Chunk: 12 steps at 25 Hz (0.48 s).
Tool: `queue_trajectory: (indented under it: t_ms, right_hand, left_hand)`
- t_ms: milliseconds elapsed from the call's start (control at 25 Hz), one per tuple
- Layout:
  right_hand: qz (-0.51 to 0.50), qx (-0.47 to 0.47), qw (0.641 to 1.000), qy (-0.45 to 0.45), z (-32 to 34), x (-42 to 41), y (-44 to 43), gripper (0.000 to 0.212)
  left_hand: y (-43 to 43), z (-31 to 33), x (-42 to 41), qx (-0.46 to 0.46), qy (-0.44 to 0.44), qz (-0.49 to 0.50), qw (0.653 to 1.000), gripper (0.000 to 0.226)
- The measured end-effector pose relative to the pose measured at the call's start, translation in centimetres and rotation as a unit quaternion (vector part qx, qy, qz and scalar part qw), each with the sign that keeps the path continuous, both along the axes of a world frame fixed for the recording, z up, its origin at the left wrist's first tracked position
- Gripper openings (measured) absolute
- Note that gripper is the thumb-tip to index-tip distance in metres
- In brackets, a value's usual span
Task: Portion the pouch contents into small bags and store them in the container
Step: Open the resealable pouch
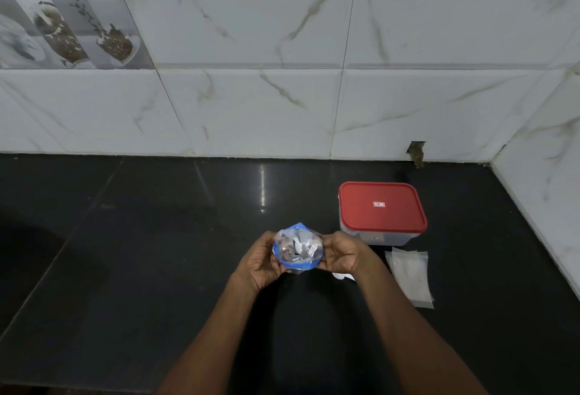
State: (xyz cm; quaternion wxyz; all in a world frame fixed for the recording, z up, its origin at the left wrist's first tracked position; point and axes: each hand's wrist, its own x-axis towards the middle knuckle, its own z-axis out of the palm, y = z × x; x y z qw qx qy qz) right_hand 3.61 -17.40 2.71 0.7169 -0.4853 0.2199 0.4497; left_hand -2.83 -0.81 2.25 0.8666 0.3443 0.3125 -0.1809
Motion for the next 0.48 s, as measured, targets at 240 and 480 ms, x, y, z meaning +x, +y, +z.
queue_trajectory:
  t_ms: [240, 480]
  right_hand:
    - [0.042, -0.057, 0.997, -0.038, 0.5, 0.1, 0.4, 0.036]
    - [0.103, -0.074, 0.991, -0.039, 0.6, -0.1, -0.2, 0.031]
  left_hand:
    - [0.2, 0.3, 0.6, 0.036, 0.022, 0.029, 0.999, 0.023]
    - [0.1, -0.6, 0.3, 0.18, 0.049, -0.039, 0.982, 0.02]
